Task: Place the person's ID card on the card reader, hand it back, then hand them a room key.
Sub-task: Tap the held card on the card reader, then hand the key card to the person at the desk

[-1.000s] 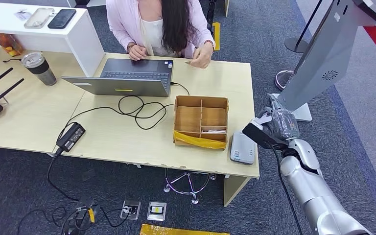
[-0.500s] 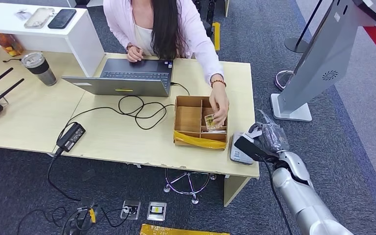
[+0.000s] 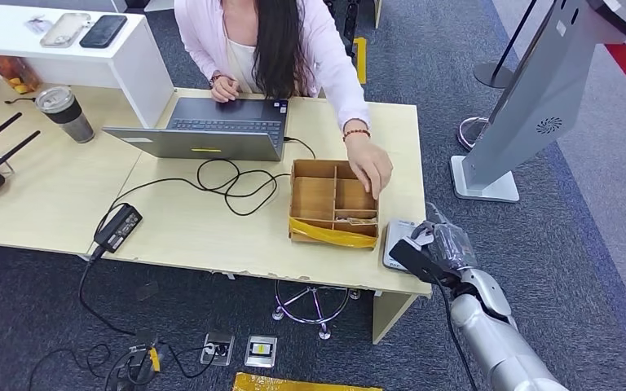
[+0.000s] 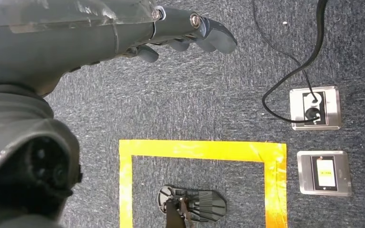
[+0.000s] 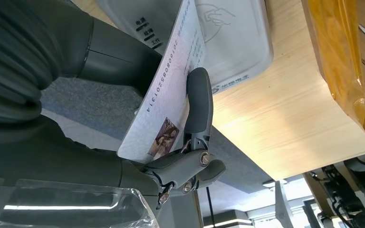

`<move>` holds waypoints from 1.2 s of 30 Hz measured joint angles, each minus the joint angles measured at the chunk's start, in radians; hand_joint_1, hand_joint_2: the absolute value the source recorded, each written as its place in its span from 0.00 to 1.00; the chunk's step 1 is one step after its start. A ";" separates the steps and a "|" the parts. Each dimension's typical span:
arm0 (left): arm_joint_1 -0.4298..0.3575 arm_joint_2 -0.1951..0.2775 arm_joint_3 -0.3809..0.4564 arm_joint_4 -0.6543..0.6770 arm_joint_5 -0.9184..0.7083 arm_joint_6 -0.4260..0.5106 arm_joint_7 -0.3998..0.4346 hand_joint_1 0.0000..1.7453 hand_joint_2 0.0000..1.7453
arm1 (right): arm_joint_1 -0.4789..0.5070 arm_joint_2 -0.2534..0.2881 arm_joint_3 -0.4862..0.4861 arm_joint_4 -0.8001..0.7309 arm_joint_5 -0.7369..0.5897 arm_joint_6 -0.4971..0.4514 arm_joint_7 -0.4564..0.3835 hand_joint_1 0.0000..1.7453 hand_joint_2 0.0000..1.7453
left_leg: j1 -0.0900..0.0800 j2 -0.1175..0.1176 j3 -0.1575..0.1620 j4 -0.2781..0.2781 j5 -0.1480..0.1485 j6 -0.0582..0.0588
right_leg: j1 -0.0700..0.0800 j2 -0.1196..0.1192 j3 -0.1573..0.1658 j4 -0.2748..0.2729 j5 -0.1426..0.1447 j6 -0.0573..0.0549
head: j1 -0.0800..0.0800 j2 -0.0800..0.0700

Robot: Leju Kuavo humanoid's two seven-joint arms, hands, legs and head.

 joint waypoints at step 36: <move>0.005 0.008 -0.010 -0.021 -0.060 -0.022 -0.032 0.00 0.00 | -0.176 0.060 0.053 -0.261 -0.177 0.201 0.125 1.00 1.00 | 0.001 0.001 0.000 0.000 0.000 0.000 | 0.001 0.000 0.000 0.001 0.000 0.000 | 0.000 0.000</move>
